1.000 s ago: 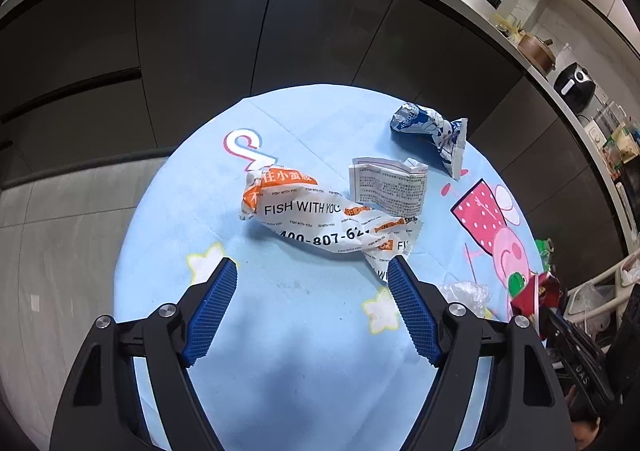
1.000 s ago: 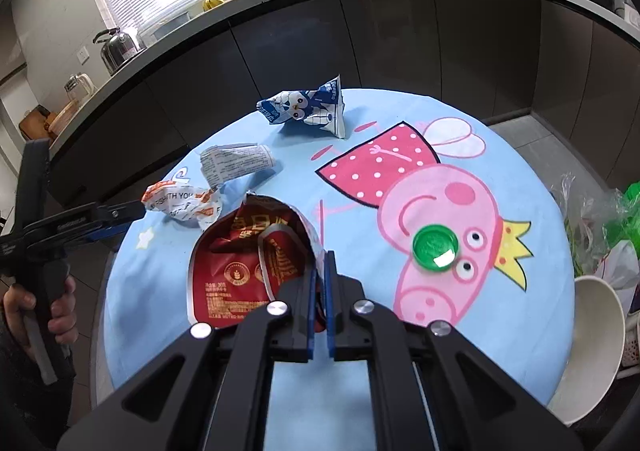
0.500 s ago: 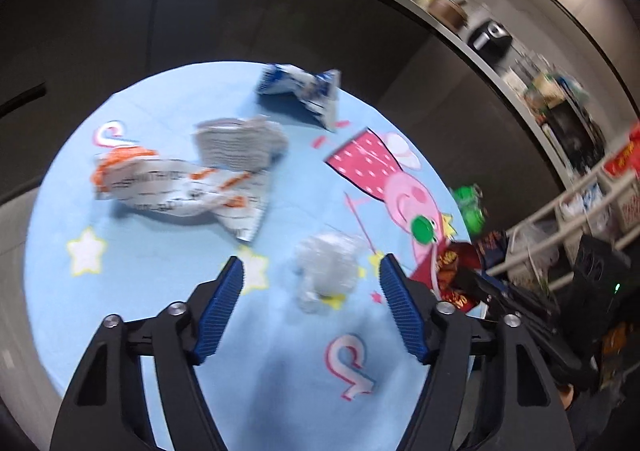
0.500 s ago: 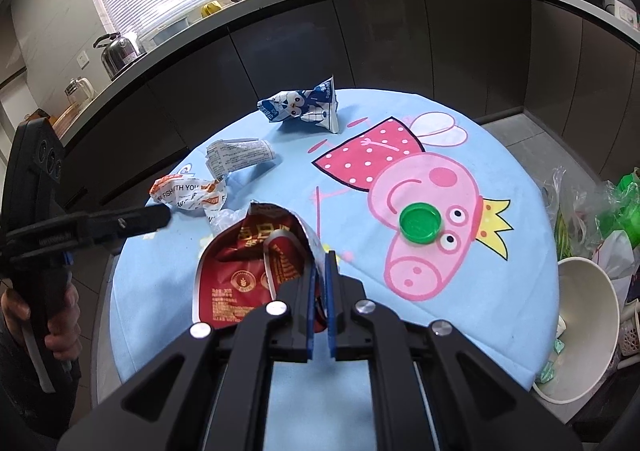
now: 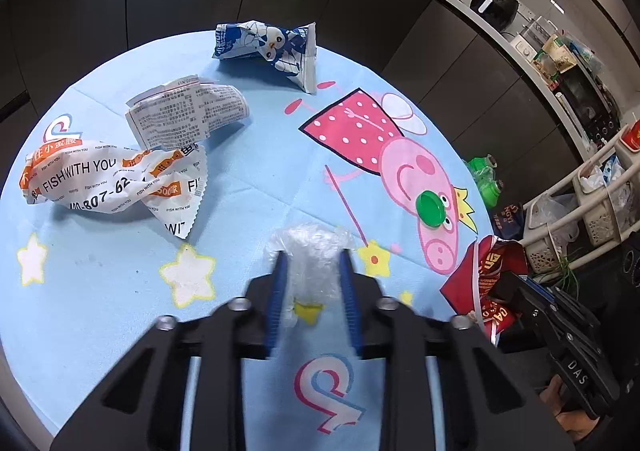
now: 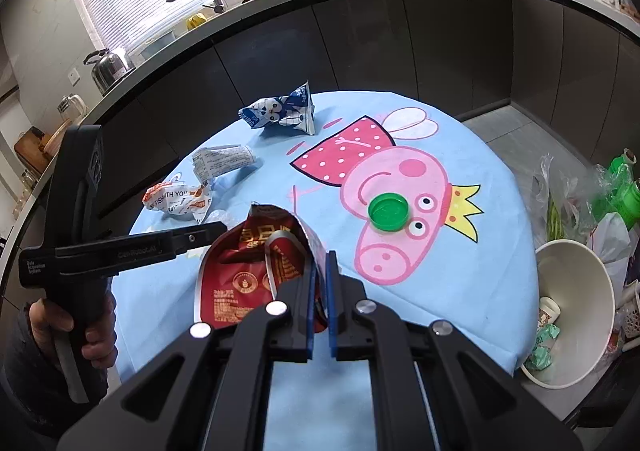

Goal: Collect trash
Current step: 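Grasp the clear plastic wrap with the left gripper while the right gripper holds the red bag, then carry the plastic wrap and red bag over the bin and release both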

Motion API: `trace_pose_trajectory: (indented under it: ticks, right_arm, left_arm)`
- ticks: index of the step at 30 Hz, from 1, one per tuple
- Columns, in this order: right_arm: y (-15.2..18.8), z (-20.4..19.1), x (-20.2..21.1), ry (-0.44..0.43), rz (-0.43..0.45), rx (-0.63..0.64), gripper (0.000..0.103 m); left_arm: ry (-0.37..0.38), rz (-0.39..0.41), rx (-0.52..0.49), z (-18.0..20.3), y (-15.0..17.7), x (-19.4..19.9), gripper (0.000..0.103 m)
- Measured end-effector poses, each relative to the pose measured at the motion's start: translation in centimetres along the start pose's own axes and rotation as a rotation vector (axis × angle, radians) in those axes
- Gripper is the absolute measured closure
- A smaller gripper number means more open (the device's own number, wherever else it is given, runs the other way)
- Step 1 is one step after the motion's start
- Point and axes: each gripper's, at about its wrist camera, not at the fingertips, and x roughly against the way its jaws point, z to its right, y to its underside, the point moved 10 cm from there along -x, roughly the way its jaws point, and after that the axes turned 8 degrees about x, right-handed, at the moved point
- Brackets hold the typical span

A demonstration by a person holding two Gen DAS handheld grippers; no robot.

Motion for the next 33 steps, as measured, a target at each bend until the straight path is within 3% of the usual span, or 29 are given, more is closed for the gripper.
trace_pose_trajectory:
  ticks: [6,17,33]
  right_arm:
    - [-0.3,0.1,0.7,-0.004,0.022,-0.005,0.096]
    - [-0.7,1.3,3.0,0.018,0.072,-0.031,0.096]
    - [0.1,7.8,7.3,0.113,0.148,-0.150,0.096]
  left_arm:
    - [0.008,0.018,-0.019,0.9,0.1,1.3,0.097]
    - [0.037,0.083,-0.100,5.1,0.0,5.4,0.097]
    - [0.072,0.104,-0.258,13.2,0.5,5.5,0.097]
